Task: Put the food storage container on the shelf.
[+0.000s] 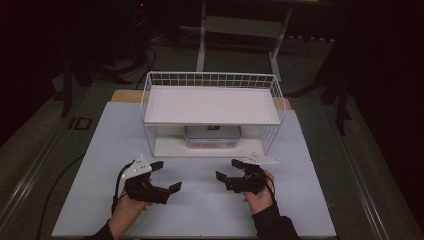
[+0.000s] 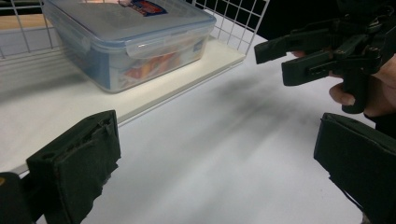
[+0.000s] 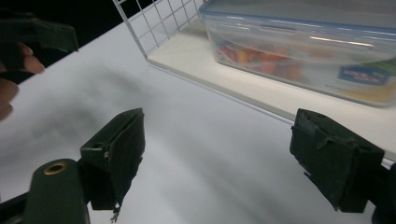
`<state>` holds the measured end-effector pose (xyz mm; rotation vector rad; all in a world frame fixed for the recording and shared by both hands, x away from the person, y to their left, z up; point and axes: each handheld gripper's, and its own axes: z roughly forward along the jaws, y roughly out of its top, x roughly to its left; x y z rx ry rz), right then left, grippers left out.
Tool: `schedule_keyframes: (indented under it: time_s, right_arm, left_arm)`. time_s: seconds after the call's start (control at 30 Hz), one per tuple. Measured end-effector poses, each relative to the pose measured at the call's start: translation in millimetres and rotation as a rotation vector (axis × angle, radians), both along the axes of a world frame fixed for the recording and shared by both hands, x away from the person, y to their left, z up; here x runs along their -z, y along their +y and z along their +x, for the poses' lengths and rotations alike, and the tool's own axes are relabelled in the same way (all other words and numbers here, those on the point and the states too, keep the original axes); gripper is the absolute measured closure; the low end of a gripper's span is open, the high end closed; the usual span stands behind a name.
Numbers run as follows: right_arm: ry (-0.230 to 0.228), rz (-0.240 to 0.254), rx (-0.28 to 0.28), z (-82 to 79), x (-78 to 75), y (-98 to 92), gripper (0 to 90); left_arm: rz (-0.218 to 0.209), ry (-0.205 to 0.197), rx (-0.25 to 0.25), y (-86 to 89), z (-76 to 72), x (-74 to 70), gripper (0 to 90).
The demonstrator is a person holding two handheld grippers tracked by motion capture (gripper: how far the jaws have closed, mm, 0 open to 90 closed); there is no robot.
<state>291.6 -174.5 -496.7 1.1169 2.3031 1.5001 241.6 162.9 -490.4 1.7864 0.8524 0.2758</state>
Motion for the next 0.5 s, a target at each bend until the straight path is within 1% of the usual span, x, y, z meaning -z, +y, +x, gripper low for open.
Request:
schedule_keyframes:
  time_s: [0.07,0.17,0.2,0.3,0.4,0.5]
  right_arm:
    - [-0.012,-0.012,0.0,-3.3,0.9,-3.3,17.7]
    - [-0.002,-0.009,0.005,-8.4,1.8,-9.9,17.8]
    - [-0.007,-0.012,0.007,-10.5,2.0,-12.5,17.8]
    - [-0.019,-0.032,0.013,-16.5,3.4,-19.3,18.4]
    - [-0.019,-0.043,0.025,-22.3,6.5,-27.7,18.4]
    - [-0.006,-0.02,0.034,-26.9,5.8,-36.7,18.4]
  left_arm:
    - [0.007,0.001,0.001,1.5,-2.4,0.4,0.1]
    - [0.018,0.003,0.004,4.5,-5.8,0.0,0.1]
    - [0.02,0.0,0.004,6.4,-7.5,-0.7,0.1]
    - [0.027,-0.007,-0.006,11.4,-11.2,-3.0,0.1]
    - [0.033,-0.011,-0.019,16.0,-15.4,-3.7,0.1]
    - [0.049,-0.015,-0.018,19.3,-21.0,-3.1,0.1]
